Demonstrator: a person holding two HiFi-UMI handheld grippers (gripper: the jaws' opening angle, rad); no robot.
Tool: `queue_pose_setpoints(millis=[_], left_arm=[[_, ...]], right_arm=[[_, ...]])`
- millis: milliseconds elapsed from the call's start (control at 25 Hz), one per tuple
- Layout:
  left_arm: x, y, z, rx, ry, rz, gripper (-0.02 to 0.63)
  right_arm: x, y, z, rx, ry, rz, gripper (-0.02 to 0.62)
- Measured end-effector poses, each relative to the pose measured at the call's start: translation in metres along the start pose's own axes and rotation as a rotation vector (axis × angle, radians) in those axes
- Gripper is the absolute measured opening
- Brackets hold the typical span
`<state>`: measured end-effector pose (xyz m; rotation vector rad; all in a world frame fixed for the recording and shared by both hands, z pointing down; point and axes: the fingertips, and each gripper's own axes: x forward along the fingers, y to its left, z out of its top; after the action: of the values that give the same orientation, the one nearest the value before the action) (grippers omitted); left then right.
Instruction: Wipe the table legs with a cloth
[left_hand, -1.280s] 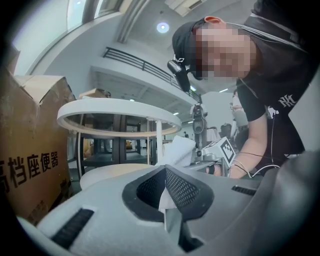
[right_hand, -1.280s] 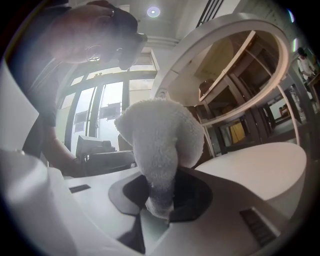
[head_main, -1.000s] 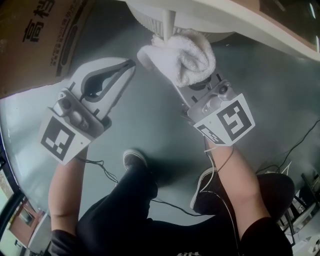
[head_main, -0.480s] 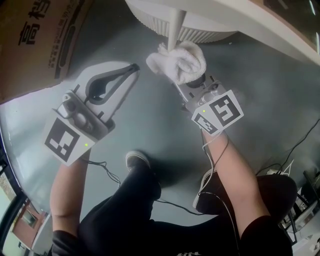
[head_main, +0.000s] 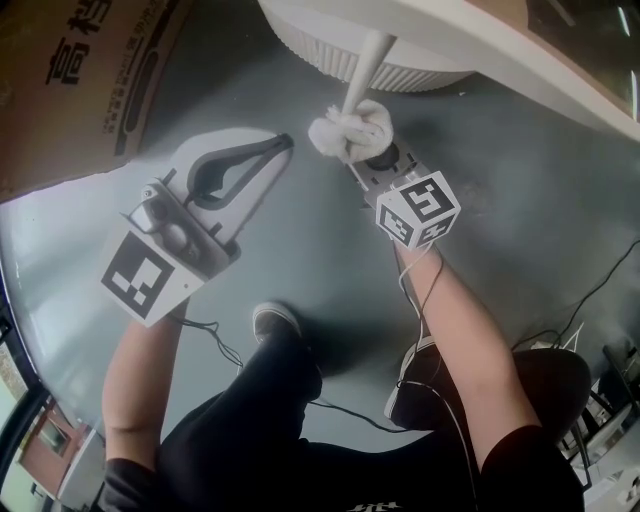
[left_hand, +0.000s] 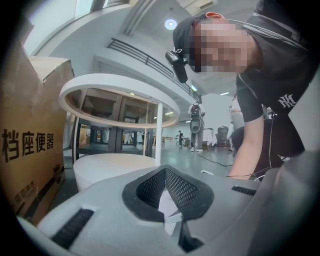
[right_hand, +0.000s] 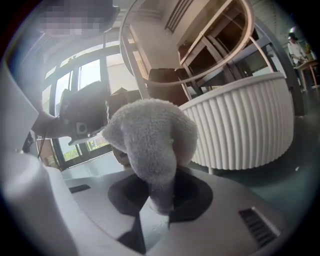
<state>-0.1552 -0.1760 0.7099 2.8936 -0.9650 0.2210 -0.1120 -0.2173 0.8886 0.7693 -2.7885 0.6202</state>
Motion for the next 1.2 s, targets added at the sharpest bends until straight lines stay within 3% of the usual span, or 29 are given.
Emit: queue_pose_setpoints(millis=[320, 560, 760, 1080, 1200], left_arm=[[0.000, -0.014, 0.013, 0.022, -0.001, -0.004, 0.005], [0.005, -0.026, 0.012, 0.032, 0.020, -0.018, 0.005], [0.014, -0.023, 0.015, 0.027, 0.031, -0.007, 0.005], [0.030, -0.024, 0.028, 0.033, -0.001, -0.010, 0.005], [0.035, -0.025, 0.029, 0.034, 0.001, -0.015, 0.005]], right_arm=[[0.015, -0.018, -0.048, 0.036, 0.148, -0.018, 0.077], [0.013, -0.012, -0.047, -0.031, 0.213, 0.025, 0.077], [-0.031, 0.009, 0.023, -0.094, 0.053, 0.047, 0.077], [-0.079, 0.016, 0.196, -0.275, -0.277, 0.058, 0.077], [-0.077, 0.023, 0.235, -0.319, -0.345, 0.071, 0.077]])
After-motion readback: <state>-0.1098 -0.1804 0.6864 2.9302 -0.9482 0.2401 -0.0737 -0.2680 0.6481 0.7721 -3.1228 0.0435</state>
